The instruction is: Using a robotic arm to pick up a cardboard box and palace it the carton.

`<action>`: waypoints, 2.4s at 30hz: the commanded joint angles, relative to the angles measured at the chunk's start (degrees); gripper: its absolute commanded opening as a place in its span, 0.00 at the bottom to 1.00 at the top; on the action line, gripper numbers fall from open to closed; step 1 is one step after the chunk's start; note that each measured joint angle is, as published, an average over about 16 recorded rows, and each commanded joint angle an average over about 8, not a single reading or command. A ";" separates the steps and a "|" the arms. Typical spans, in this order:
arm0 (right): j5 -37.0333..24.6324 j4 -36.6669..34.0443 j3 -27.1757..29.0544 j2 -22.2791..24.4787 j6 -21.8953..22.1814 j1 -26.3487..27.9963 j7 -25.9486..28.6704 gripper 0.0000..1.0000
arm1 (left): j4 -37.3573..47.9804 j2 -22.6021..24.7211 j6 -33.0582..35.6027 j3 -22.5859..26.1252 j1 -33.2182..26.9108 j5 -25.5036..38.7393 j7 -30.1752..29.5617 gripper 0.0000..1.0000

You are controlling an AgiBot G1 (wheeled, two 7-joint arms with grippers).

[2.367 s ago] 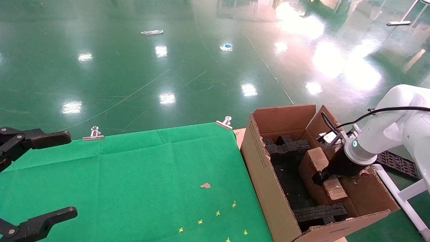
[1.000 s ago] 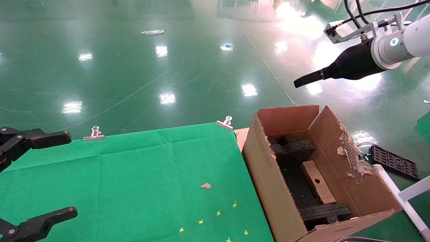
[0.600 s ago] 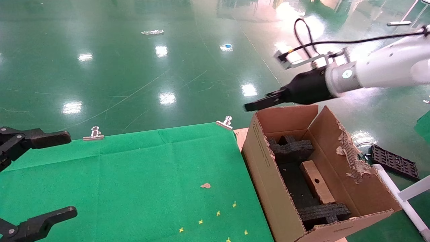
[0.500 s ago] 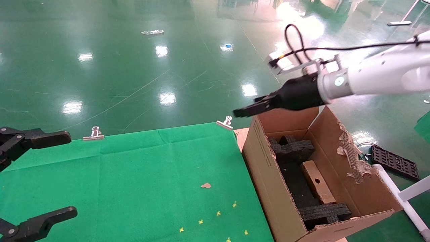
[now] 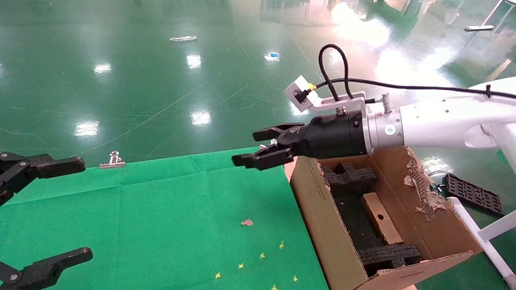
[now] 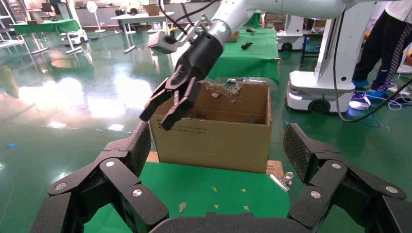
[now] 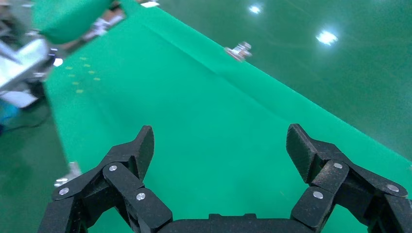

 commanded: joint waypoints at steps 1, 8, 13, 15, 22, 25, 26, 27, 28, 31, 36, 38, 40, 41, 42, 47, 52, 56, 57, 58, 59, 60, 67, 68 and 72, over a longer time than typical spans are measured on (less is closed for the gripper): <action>0.98 2.18 2.55 0.51 -0.61 -2.15 -1.15 1.00 | 0.00 0.00 0.00 0.01 0.00 0.00 0.00 1.00; 4.40 9.75 11.45 2.28 -2.75 -9.66 -5.18 1.00 | 0.00 -0.01 -0.01 0.03 -0.01 -0.02 0.01 1.00; 6.83 15.16 17.80 3.54 -4.28 -15.00 -8.04 1.00 | 0.00 -0.02 -0.02 0.04 -0.01 -0.03 0.02 1.00; 7.80 17.31 20.32 4.04 -4.89 -17.13 -9.18 1.00 | 0.00 -0.02 -0.02 0.05 -0.01 -0.03 0.02 1.00; 11.22 24.88 29.22 5.81 -7.03 -24.63 -13.20 1.00 | 0.00 -0.03 -0.03 0.07 -0.02 -0.05 0.03 1.00; 12.60 27.93 32.80 6.52 -7.89 -27.65 -14.82 1.00 | 0.00 -0.03 -0.03 0.08 -0.02 -0.05 0.04 1.00; 12.93 28.66 33.66 6.69 -8.09 -28.37 -15.21 1.00 | 0.00 -0.03 -0.03 0.08 -0.02 -0.05 0.04 1.00; 13.34 29.58 34.75 6.89 -8.35 -29.29 -15.68 1.00 | 0.00 -0.03 -0.04 0.08 -0.02 -0.06 0.04 1.00; 13.72 30.41 35.75 7.08 -8.59 -30.13 -16.09 1.00 | 0.00 -0.03 -0.04 0.08 -0.01 -0.06 0.04 1.00; 14.54 32.08 37.79 7.47 -9.09 -31.86 -16.82 1.00 | 0.01 -0.04 -0.05 0.08 -0.01 -0.07 0.04 1.00; 14.96 32.75 38.67 7.66 -9.31 -32.60 -17.03 1.00 | 0.01 -0.04 -0.05 0.09 -0.01 -0.08 0.05 1.00; 14.85 32.46 38.33 7.61 -9.22 -32.31 -16.92 1.00 | 0.01 -0.04 -0.05 0.09 -0.01 -0.08 0.05 1.00; 14.71 32.20 38.00 7.55 -9.14 -32.03 -16.83 1.00 | 0.01 -0.04 -0.05 0.09 -0.01 -0.08 0.05 1.00; 14.64 32.08 37.85 7.52 -9.10 -31.91 -16.79 1.00 | 0.01 -0.04 -0.05 0.09 -0.01 -0.08 0.05 1.00; 14.57 31.97 37.71 7.49 -9.07 -31.79 -16.75 1.00 | 0.01 -0.04 -0.05 0.09 -0.01 -0.08 0.05 1.00; 14.32 31.55 37.17 7.40 -8.95 -31.34 -16.60 1.00 | 0.01 -0.04 -0.05 0.09 -0.01 -0.08 0.05 1.00; 14.21 31.29 36.82 7.33 -8.85 -31.05 -16.50 1.00 | 0.01 -0.04 -0.05 0.09 -0.01 -0.08 0.05 1.00; 14.13 31.14 36.63 7.29 -8.80 -30.89 -16.45 1.00 | 0.01 -0.04 -0.05 0.08 -0.01 -0.08 0.05 1.00; 14.10 31.11 36.60 7.29 -8.79 -30.86 -16.44 1.00 | 0.01 -0.04 -0.05 0.08 -0.01 -0.08 0.05 1.00; 14.08 31.08 36.56 7.28 -8.78 -30.83 -16.43 1.00 | 0.01 -0.04 -0.05 0.08 -0.01 -0.08 0.05 1.00; 14.06 31.05 36.53 7.27 -8.77 -30.80 -16.43 1.00 | 0.01 -0.04 -0.05 0.08 -0.01 -0.08 0.05 1.00; 14.04 31.03 36.50 7.27 -8.76 -30.78 -16.42 1.00 | 0.01 -0.04 -0.05 0.08 -0.01 -0.08 0.05 1.00; 13.96 30.91 36.34 7.24 -8.73 -30.65 -16.39 1.00 | 0.01 -0.04 -0.05 0.08 -0.01 -0.08 0.05 1.00; 13.95 30.90 36.32 7.24 -8.72 -30.64 -16.39 1.00 | 0.01 -0.04 -0.05 0.08 -0.01 -0.08 0.05 1.00; 13.93 30.86 36.27 7.23 -8.71 -30.59 -16.37 1.00 | 0.01 -0.04 -0.05 0.08 -0.01 -0.08 0.05 1.00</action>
